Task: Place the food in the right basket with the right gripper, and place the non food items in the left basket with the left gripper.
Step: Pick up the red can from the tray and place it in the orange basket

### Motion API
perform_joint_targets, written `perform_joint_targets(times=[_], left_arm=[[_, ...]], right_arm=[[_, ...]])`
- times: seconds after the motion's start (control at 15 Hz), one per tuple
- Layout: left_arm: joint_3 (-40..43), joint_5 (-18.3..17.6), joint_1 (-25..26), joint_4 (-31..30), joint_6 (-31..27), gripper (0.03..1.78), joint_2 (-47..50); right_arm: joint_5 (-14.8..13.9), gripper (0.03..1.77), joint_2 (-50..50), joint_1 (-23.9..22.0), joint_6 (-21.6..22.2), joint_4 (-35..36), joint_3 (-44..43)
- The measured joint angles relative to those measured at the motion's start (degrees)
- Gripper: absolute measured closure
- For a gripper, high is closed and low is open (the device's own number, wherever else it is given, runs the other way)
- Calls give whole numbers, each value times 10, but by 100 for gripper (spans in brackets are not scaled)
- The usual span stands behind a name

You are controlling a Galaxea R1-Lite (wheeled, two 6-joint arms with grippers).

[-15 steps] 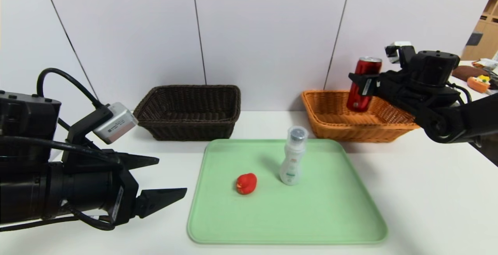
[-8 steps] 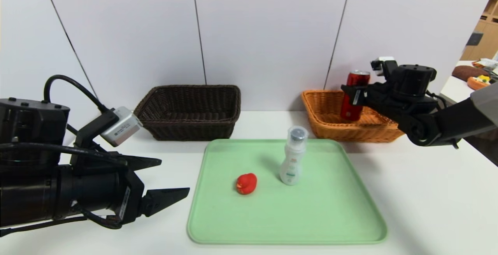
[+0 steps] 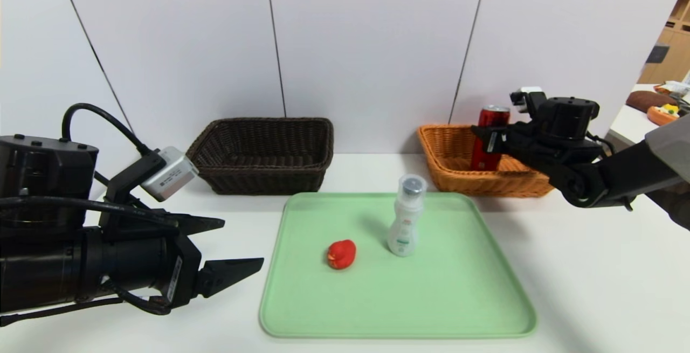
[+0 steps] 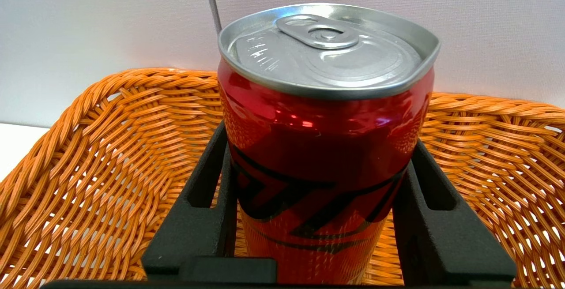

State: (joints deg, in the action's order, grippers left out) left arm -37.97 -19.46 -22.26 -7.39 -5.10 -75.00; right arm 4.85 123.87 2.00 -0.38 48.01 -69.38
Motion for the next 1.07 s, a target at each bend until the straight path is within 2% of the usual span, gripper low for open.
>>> perform_joint_targets(times=[0.87,1.07], left_arm=[[0,0,0,0,0,12,1],[1,0,0,0,0,12,1]], right_arm=[[5,86,-42,0,-3,1,61],[5,86,-43,0,-1,43,63]])
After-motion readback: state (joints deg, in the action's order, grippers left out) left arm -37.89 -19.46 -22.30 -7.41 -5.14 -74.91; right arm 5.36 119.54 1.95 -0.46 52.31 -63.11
